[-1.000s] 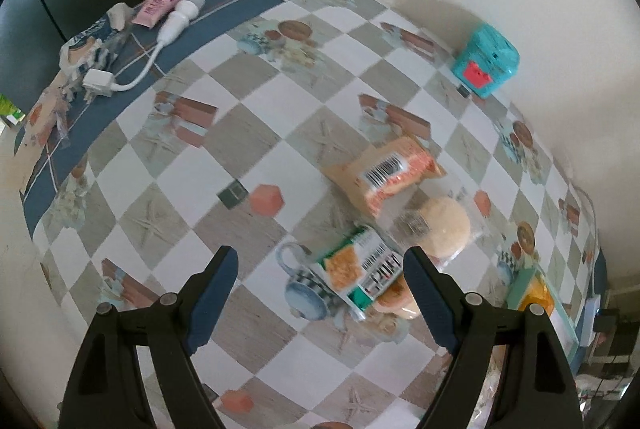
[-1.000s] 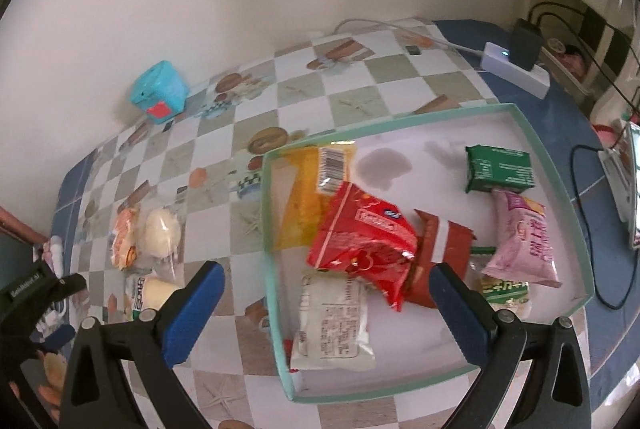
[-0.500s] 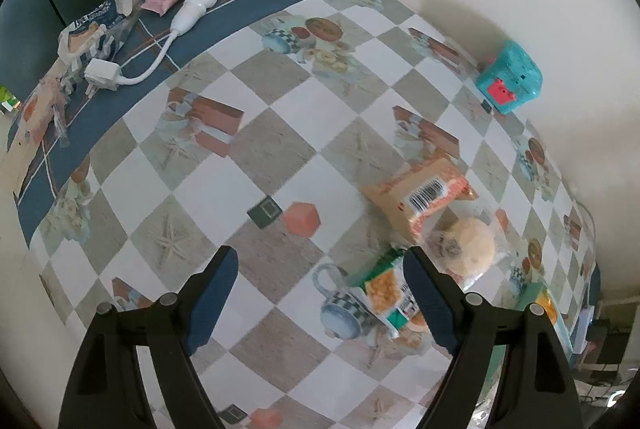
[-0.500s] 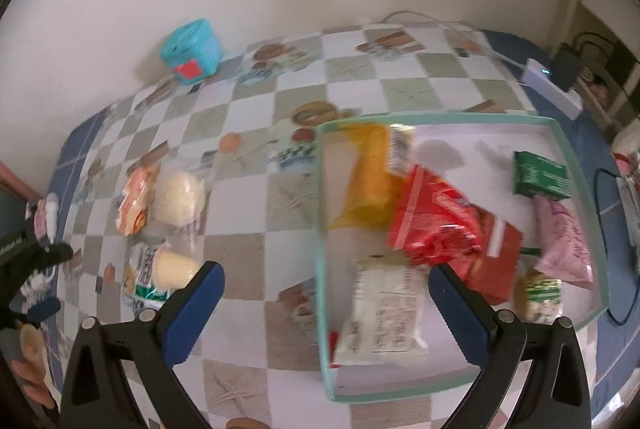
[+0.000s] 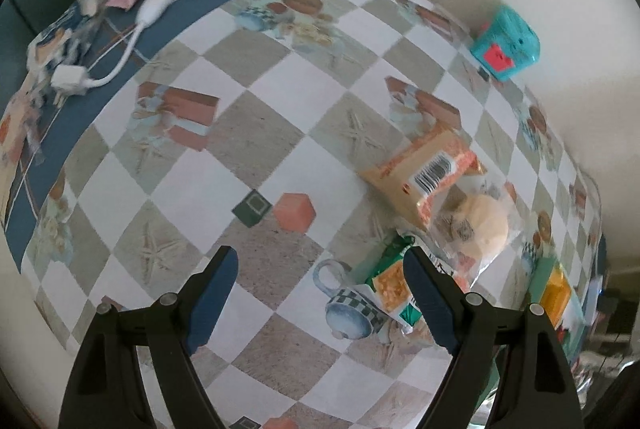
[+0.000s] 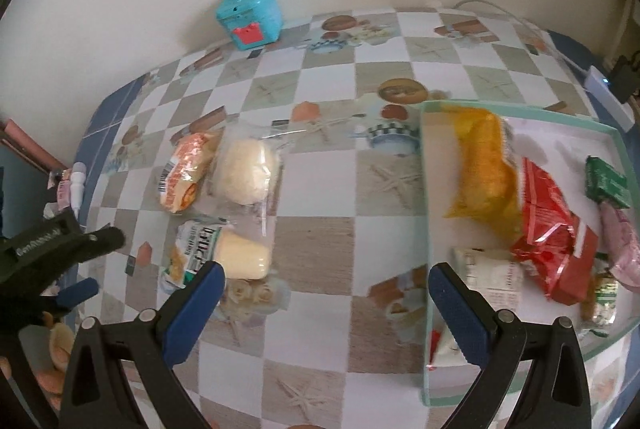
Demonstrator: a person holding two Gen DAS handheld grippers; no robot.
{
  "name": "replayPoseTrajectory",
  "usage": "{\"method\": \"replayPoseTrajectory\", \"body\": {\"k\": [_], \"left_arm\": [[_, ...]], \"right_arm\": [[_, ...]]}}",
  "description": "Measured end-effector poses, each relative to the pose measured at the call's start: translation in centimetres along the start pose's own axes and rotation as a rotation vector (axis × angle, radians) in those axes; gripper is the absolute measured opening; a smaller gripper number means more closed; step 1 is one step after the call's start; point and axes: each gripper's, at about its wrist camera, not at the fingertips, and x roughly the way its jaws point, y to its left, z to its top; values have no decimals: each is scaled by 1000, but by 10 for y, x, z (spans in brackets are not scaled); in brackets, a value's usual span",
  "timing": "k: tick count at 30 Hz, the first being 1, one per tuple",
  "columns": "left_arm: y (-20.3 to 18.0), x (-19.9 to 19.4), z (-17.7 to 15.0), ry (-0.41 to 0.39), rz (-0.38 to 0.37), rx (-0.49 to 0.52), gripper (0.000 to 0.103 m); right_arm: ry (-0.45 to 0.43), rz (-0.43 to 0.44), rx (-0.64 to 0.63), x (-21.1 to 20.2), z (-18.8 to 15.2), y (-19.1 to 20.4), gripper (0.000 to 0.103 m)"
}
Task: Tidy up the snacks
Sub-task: 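Withdraw both tools from the tray toward the remaining snacks, then grasp the green-and-white cracker pack with the left tool while the right tool grasps the yellow pudding cup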
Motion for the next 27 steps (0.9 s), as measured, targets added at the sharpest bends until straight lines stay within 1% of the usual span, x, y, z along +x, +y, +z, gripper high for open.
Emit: {"method": "replayPoseTrajectory", "body": {"k": [7,12,18,27], "left_arm": [[-1,20,2,48,9,11,85],[-1,36,6,96,-7,13,85],[-1,39,9,96,-11,8,85],[1,45,20,100,-9,-4,85]], "right_arm": [[22,0,-32,16,1,18,103],[40,-9,-56,29,1,29,103],[58,-23,-67,41,2,35,103],[80,-16,-71,55,4,43,103]]}}
